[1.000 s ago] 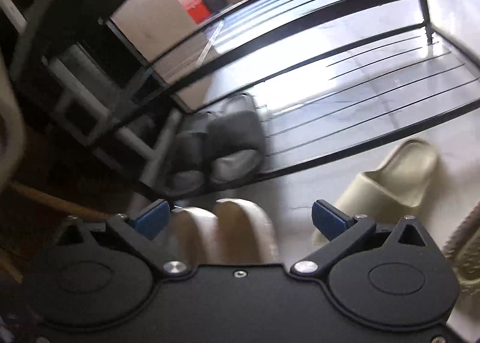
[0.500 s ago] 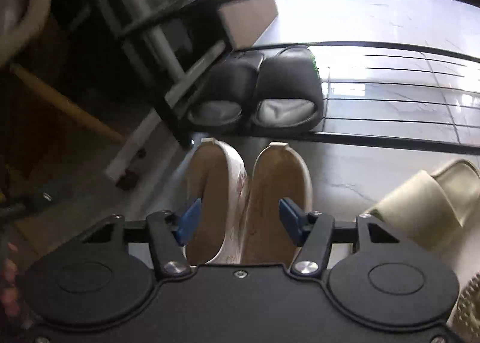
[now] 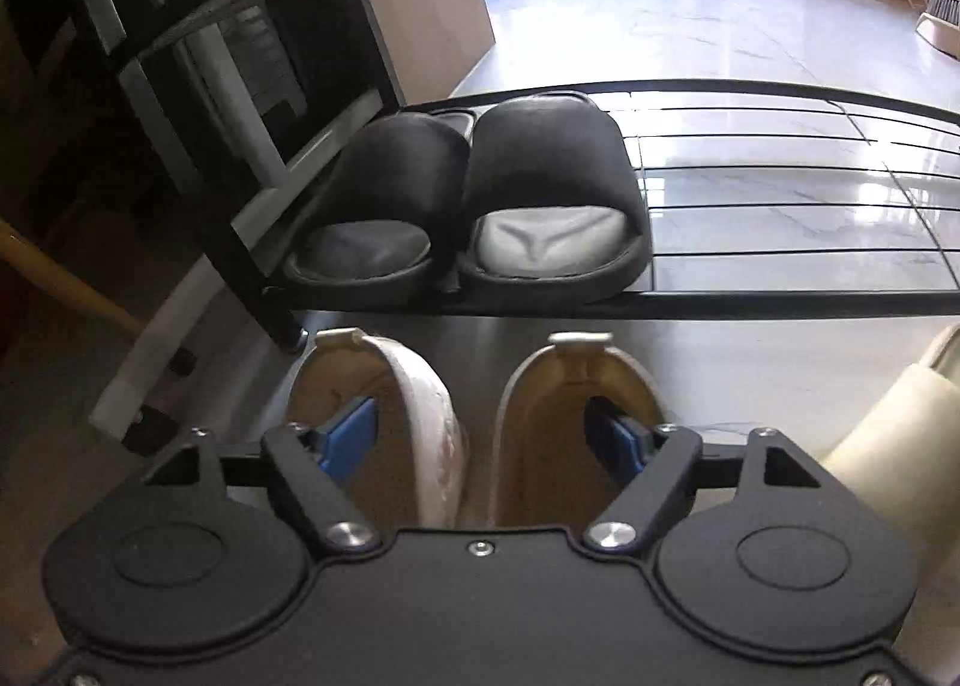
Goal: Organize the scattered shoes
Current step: 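Lift the shoe pair with the right gripper onto the rack's lower shelf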
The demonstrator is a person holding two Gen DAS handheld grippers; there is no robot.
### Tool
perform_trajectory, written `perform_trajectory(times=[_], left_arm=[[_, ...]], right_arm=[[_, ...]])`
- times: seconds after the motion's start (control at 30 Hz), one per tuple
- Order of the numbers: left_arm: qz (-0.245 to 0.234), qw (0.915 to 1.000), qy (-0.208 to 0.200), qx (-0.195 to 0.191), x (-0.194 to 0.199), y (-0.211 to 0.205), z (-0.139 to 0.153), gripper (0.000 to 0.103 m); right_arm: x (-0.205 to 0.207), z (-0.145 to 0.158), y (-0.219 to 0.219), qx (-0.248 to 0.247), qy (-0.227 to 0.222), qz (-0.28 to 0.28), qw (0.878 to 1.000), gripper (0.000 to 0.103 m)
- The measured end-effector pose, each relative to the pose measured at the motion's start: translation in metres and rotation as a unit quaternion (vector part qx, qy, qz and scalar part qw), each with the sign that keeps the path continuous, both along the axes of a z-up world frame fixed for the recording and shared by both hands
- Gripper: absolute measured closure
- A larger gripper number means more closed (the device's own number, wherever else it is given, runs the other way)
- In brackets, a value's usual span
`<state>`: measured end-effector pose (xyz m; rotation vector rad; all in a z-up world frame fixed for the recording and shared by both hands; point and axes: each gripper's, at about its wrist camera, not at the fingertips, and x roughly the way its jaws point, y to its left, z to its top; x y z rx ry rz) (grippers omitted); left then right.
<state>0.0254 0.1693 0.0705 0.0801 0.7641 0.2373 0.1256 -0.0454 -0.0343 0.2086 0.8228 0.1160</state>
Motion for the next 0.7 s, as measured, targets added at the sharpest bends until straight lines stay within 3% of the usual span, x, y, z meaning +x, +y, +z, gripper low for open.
perform_trajectory(times=[0.07, 0.37, 0.63, 0.7], left_arm=[[-0.004, 0.9999, 0.007, -0.007, 0.001, 0.001, -0.002, 0.001], [0.008, 0.9987, 0.030, -0.039, 0.007, 0.008, -0.009, 0.001], [0.012, 0.9984, 0.043, -0.034, 0.010, 0.006, -0.015, 0.001], [0.014, 0.9984, 0.044, -0.032, 0.010, 0.006, -0.016, 0.001]], right_arm=[[0.003, -0.004, 0.008, -0.022, -0.008, -0.003, 1.000, 0.013], [0.009, -0.016, 0.037, -0.120, -0.018, 0.034, 0.992, 0.015], [0.007, -0.015, 0.038, -0.141, -0.031, 0.027, 0.989, 0.032], [0.006, -0.014, 0.036, -0.143, -0.037, 0.022, 0.989, 0.048]])
